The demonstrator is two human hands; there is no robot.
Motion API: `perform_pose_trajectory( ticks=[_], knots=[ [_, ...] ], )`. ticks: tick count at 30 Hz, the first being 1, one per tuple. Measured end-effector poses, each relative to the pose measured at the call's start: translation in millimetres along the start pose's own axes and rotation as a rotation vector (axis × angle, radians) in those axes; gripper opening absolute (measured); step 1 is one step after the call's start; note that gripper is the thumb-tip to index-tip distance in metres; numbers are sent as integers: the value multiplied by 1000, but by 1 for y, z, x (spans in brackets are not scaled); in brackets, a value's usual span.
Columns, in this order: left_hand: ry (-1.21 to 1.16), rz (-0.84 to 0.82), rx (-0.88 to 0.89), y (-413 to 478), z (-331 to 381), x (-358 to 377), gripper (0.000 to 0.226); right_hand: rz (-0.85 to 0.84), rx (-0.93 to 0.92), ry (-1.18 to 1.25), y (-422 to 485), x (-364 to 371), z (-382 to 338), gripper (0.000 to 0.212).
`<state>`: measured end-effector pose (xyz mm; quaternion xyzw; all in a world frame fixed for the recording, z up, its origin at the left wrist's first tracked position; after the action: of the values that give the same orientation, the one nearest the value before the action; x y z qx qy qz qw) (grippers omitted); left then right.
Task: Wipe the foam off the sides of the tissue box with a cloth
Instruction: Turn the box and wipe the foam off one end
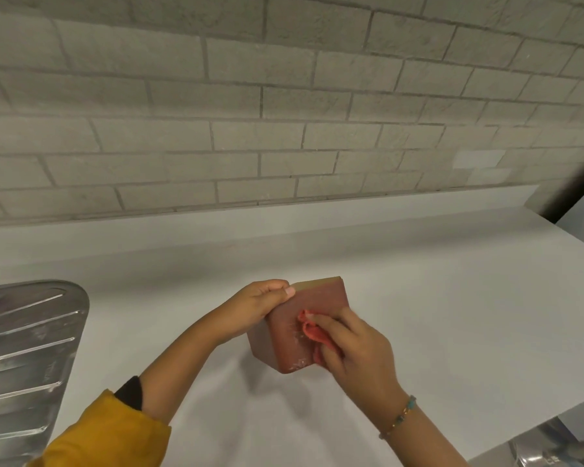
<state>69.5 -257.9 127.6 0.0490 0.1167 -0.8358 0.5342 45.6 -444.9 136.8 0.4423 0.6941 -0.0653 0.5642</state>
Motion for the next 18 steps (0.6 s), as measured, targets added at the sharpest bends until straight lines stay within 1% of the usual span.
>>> perform_pose_trajectory(
  ticks=[2,5,12,18],
  knots=[
    [-10,-7,0,0,0,-1,45,12,75,3,6,-5,7,33],
    [-38,12,5,2,0,-3,36,3,94,15,18,-1,3,37],
    [-31,50,34,4,1,-2,31,-87,-22,32,27,-1,-8,41],
    [2,61,30,6,1,-5,34,-267,-137,-12,24,-3,-14,37]
  ],
)
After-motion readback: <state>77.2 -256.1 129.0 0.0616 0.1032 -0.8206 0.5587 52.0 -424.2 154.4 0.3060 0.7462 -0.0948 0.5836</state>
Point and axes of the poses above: each hand's wrist, its own y-axis towards the middle knuckle, its own x-axis out of the palm, z = x × y, the point moved 3 cm from there along y, towards the middle knuckle, and after that the axes turned 11 degrees about -z, right-handed, at the moved point
